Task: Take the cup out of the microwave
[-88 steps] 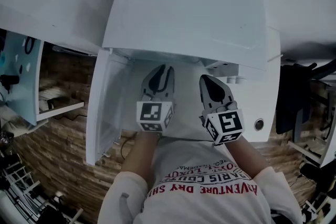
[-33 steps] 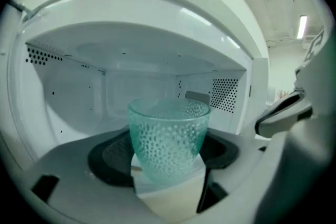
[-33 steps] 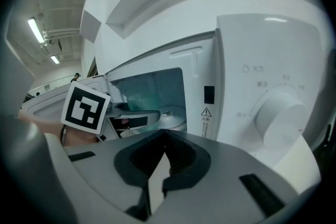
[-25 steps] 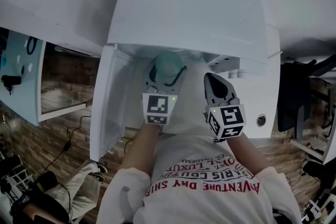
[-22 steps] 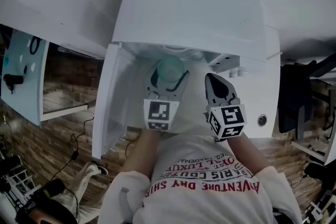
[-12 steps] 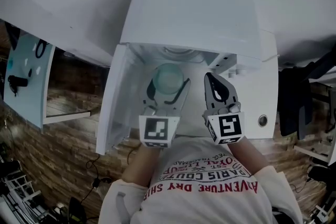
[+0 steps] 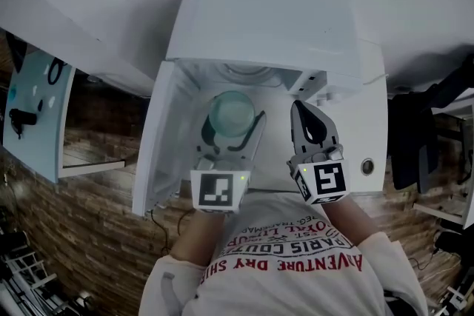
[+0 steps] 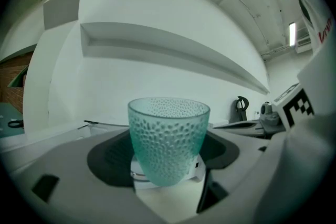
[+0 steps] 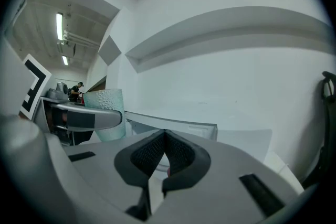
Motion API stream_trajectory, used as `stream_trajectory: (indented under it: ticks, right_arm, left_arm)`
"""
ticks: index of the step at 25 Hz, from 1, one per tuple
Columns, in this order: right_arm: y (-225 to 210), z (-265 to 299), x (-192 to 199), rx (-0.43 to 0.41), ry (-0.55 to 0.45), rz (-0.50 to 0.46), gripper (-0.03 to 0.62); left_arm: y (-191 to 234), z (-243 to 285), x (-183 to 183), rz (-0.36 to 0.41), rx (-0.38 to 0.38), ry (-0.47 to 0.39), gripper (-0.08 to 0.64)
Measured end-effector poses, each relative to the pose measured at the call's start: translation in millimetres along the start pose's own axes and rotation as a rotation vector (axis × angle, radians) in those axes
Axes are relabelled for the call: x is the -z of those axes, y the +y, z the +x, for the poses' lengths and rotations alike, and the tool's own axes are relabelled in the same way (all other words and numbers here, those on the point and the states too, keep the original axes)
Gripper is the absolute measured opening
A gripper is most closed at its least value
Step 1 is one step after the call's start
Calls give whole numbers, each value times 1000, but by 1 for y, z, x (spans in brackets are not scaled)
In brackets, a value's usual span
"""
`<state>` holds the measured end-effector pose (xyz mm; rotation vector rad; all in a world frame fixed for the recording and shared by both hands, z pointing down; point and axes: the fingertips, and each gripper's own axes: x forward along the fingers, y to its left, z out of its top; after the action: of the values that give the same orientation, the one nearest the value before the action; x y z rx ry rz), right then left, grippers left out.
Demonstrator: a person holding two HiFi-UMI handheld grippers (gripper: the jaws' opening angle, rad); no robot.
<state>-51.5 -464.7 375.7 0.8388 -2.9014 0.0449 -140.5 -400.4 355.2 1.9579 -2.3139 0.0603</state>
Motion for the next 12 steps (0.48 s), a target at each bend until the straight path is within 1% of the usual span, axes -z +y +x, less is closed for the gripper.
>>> stream_trajectory:
  ticks: [3,5,9,12]
  right_arm:
    - [0,-1,4,-8,16,31,11]
    - [1,-2,3,-19,17,26,11]
    - [3,-3,3,-20,17,20,11]
    - [4,-2,4,-20,23,21,11]
  left_arm:
    - [1,2,4,17,7,2,368]
    - [0,4,9,34,19,6,368]
    - [-4,8,11,3,26,20,368]
    - [-4,10,15,20,39,25,368]
